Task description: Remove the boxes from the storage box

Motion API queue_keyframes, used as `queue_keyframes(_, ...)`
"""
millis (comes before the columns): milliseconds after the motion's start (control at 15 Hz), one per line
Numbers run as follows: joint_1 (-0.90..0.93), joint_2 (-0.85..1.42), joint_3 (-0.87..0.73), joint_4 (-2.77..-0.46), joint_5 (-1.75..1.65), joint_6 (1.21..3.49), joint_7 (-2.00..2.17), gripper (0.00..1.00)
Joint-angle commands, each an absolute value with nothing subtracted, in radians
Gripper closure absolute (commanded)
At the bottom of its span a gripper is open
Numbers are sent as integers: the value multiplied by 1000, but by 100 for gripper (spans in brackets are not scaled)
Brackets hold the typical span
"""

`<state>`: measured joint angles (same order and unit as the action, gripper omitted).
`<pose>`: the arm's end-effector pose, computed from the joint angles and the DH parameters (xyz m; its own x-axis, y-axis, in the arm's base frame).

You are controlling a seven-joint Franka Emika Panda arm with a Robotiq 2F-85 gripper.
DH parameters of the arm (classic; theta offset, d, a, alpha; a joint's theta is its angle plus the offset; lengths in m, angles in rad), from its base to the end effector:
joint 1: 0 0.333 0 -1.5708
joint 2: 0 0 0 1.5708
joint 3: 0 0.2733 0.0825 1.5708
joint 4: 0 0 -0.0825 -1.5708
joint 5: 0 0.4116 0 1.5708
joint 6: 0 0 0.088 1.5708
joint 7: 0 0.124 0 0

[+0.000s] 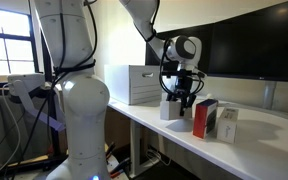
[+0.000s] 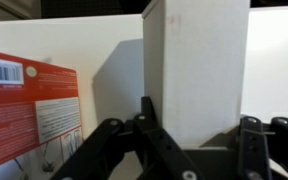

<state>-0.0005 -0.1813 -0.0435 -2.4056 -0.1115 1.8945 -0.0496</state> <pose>0.4514 -0.0292 0.2864 0.9432 0.0464 -0.3289 0.0714 -0.9954 0.0643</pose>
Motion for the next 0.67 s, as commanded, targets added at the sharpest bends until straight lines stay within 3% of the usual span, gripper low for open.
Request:
queue_keyframes(0, -28, -165, -43, -2404, -142, 1905, -14, 70)
queue_keyframes(333, -46, -151, -55, -2386, -156, 1896, -8, 70)
queue_keyframes(400, -48, -149, -57, -2383, -156, 1894, -4, 20)
queue_keyframes(600, -55, -142, -65, -2381, -158, 1888, -11, 6)
